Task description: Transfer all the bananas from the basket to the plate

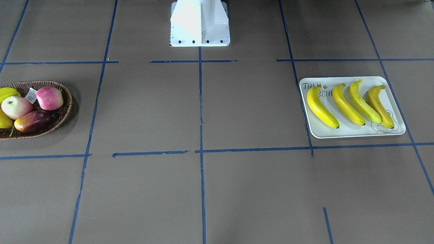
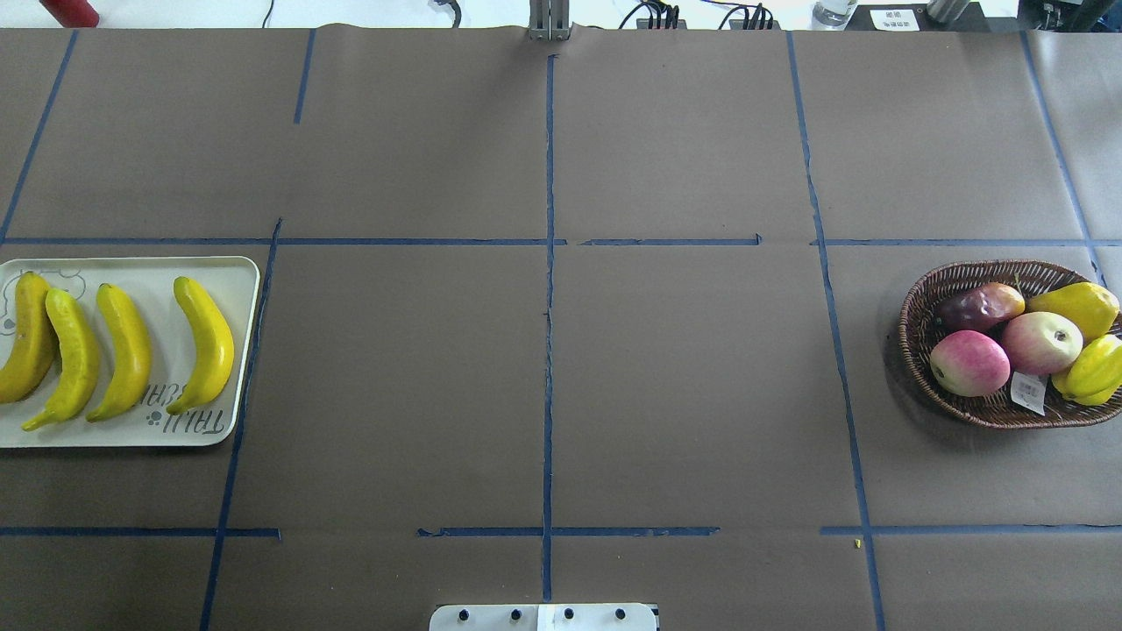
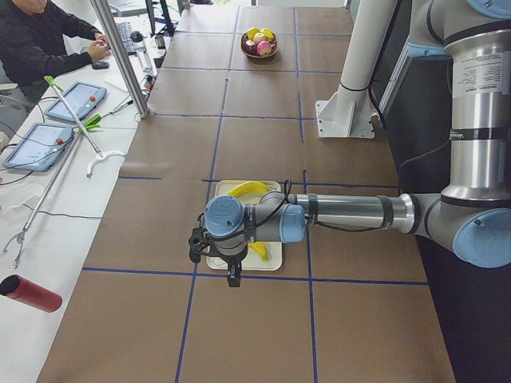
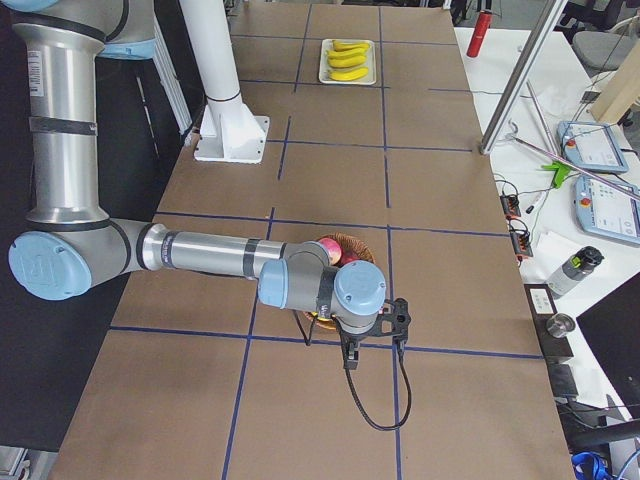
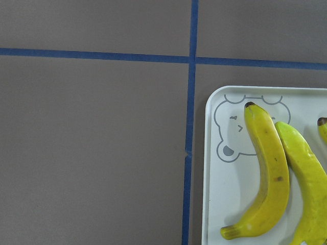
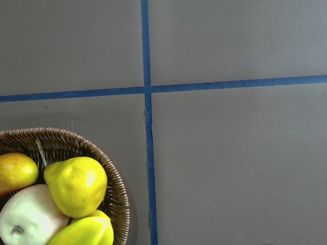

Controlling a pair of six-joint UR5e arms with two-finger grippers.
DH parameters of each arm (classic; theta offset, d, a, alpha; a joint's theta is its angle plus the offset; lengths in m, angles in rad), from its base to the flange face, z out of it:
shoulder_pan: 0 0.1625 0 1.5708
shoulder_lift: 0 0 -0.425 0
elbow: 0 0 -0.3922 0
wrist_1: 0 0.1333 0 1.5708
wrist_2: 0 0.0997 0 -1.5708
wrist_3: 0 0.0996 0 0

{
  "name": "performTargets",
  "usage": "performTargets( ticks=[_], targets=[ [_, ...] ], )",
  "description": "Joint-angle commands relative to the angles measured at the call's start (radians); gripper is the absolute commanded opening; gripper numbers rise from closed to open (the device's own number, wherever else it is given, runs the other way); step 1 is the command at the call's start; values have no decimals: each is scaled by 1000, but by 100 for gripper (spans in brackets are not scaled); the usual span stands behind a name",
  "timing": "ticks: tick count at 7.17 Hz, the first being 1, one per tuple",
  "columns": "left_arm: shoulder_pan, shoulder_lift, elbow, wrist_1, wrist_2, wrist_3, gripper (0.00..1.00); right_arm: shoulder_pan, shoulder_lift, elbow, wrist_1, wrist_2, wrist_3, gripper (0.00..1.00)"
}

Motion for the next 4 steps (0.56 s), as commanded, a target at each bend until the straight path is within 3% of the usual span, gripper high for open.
performTargets(
  ticks=[1,4],
  targets=[
    [0,-4,-2,-4,-1,-1,100,0,1,5,1,-2,4,100],
    [0,-4,-2,-6,-1,-1,100,0,2,22,3,-4,1,100]
  ],
)
